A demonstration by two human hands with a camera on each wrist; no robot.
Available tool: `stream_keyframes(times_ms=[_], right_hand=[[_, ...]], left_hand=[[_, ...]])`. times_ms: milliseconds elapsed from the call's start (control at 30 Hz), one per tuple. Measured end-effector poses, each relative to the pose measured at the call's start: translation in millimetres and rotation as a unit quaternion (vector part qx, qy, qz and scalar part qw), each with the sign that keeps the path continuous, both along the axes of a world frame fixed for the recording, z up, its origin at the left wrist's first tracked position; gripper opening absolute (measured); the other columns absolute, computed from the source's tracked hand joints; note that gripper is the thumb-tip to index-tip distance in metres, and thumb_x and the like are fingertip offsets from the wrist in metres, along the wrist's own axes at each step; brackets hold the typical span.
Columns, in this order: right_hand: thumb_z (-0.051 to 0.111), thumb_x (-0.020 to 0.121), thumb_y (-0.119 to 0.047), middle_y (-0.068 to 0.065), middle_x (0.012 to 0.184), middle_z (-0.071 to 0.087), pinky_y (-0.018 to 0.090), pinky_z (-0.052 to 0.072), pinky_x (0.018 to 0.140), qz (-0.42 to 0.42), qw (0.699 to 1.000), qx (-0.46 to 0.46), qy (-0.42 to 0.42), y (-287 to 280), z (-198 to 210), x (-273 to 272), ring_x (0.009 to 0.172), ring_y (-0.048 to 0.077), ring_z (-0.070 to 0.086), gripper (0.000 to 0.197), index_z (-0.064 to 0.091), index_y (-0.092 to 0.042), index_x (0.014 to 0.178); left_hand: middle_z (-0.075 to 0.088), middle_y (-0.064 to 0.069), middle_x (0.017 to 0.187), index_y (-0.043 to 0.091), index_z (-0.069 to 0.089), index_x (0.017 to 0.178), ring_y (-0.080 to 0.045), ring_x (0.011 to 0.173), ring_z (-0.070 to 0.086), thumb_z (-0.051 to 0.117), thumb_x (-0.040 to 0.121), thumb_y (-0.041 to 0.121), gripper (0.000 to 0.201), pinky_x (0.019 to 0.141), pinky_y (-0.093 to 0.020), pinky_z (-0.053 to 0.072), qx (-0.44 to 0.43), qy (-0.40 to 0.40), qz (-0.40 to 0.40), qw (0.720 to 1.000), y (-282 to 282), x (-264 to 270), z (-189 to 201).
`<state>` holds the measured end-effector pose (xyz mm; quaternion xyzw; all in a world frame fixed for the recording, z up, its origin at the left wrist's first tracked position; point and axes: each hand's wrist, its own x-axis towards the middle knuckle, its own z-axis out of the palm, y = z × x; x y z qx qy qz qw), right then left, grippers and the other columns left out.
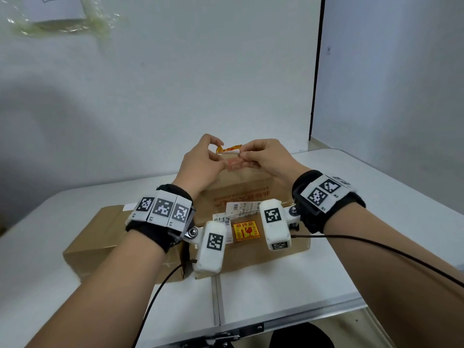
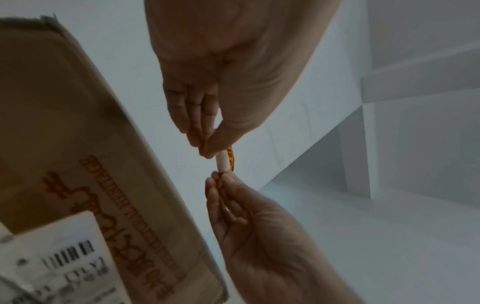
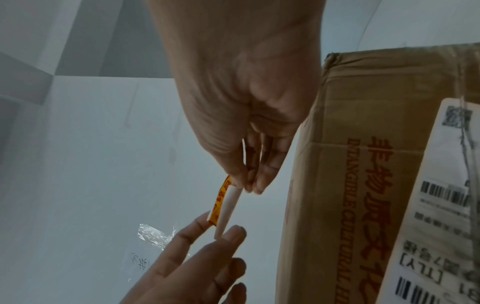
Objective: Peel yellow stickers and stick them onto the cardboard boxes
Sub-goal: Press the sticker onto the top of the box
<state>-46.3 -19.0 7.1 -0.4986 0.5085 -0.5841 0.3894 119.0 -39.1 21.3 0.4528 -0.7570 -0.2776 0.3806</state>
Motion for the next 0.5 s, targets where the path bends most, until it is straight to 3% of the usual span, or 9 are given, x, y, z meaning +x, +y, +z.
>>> stream_keyframes(times_ms=[167, 233, 333, 433, 500], right_hand=[[0.055, 0.090, 0.004, 0.004, 0.093, 0.065, 0.016, 0.058, 0.073, 0.007, 0.999, -0.003, 0.032, -1, 0, -3, 0.079, 0.011, 0.067, 0.016, 0.066, -0.007, 0.093], [0.050, 0.091, 0.008, 0.009, 0.098, 0.067, 0.017, 0.057, 0.076, 0.019, 0.999, 0.006, 0.042, 0, 1, -5, 0.086, 0.014, 0.067, 0.024, 0.069, -0.008, 0.094], [0.047, 0.090, 0.014, 0.020, 0.111, 0.067, 0.020, 0.058, 0.081, 0.026, 1.000, 0.008, 0.001, -2, 1, -5, 0.095, 0.021, 0.067, 0.027, 0.067, 0.005, 0.105], [0.048, 0.092, 0.010, 0.026, 0.118, 0.063, 0.022, 0.058, 0.081, 0.007, 0.999, 0.010, -0.043, -5, -1, -7, 0.093, 0.025, 0.068, 0.023, 0.062, 0.013, 0.110], [0.051, 0.093, 0.007, 0.028, 0.116, 0.063, 0.022, 0.059, 0.079, 0.003, 0.998, 0.013, -0.055, -5, -4, -9, 0.087, 0.023, 0.069, 0.023, 0.061, 0.013, 0.112]], left_hand=[[0.067, 0.000, 0.091, 0.026, 0.057, 0.110, -0.011, 0.071, 0.059, 0.070, 0.083, 0.019, 0.031, 0.060, -0.022, 0.045, 0.079, 0.056, -0.009, 0.995, -7, -1, 1], [0.066, 0.000, 0.094, 0.024, 0.059, 0.110, -0.011, 0.070, 0.056, 0.070, 0.082, 0.021, 0.031, 0.062, -0.023, 0.047, 0.103, 0.079, -0.014, 0.991, -9, -1, 1], [0.066, 0.001, 0.095, 0.025, 0.061, 0.108, -0.012, 0.072, 0.057, 0.073, 0.081, 0.023, 0.029, 0.070, -0.028, 0.052, 0.114, 0.067, -0.017, 0.991, -12, -4, -2], [0.063, 0.004, 0.093, 0.028, 0.062, 0.111, -0.015, 0.079, 0.059, 0.072, 0.081, 0.026, 0.031, 0.077, -0.034, 0.055, 0.082, 0.033, -0.002, 0.996, -12, -5, -5], [0.057, 0.004, 0.103, 0.028, 0.054, 0.126, -0.015, 0.083, 0.059, 0.066, 0.086, 0.024, 0.042, 0.069, -0.025, 0.052, 0.022, -0.011, 0.020, 1.000, -12, -4, -5]])
